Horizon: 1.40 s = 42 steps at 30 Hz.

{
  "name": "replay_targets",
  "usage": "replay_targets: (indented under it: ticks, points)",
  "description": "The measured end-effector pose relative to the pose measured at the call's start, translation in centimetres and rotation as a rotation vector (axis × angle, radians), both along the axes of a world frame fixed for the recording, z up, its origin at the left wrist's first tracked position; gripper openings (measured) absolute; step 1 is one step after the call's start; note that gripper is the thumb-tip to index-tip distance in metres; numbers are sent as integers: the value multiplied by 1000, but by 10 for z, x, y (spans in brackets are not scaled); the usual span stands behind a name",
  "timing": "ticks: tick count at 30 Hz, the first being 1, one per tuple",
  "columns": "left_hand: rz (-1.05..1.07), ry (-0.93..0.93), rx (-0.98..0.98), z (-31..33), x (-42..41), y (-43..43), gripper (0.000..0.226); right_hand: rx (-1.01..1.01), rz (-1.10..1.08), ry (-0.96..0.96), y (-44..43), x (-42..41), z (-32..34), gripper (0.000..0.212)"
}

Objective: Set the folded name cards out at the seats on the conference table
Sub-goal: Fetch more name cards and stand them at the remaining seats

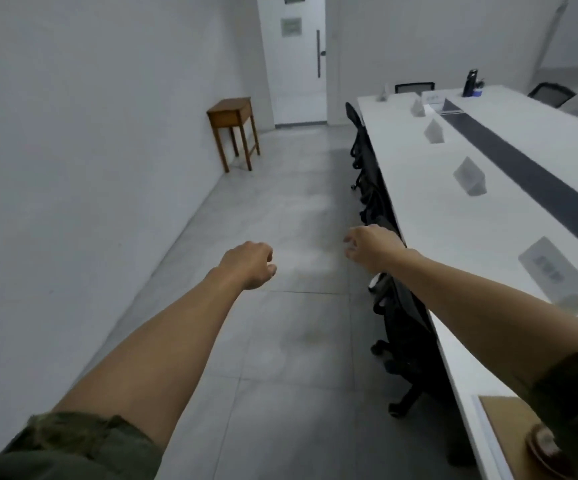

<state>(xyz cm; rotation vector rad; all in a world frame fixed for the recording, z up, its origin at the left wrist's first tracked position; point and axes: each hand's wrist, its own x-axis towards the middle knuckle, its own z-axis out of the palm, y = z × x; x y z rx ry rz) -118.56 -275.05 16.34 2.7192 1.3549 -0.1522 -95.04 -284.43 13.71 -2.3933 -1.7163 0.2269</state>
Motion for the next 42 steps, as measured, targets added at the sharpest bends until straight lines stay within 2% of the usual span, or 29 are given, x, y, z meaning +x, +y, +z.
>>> replay_targets:
  ticks: [2, 9, 15, 25, 30, 36, 42]
  points:
    - [27, -9, -4, -2, -14, 34, 38, 2, 2, -6, 39, -9, 2, 40]
    - [64, 23, -61, -33, -15, 143, 39, -43, 29, -16, 163, -8, -18, 40]
    - [52, 20, -29, -39, 36, 278, 37, -32, 16, -6, 303, 43, -35, 41]
    - [116, 15, -66, -23, 103, 502, 39, -63, 26, 5, 539, 124, -15, 42]
    - [144, 36, -86, -40, 128, 628, 39, -64, 51, -1, 664, 155, -33, 40]
    - [106, 57, -136, -72, 178, 806, 38, -136, -16, 20, 831, 206, -62, 43]
    - [59, 54, -129, -50, 243, 988, 39, -132, -92, 36, 984, 268, -47, 46]
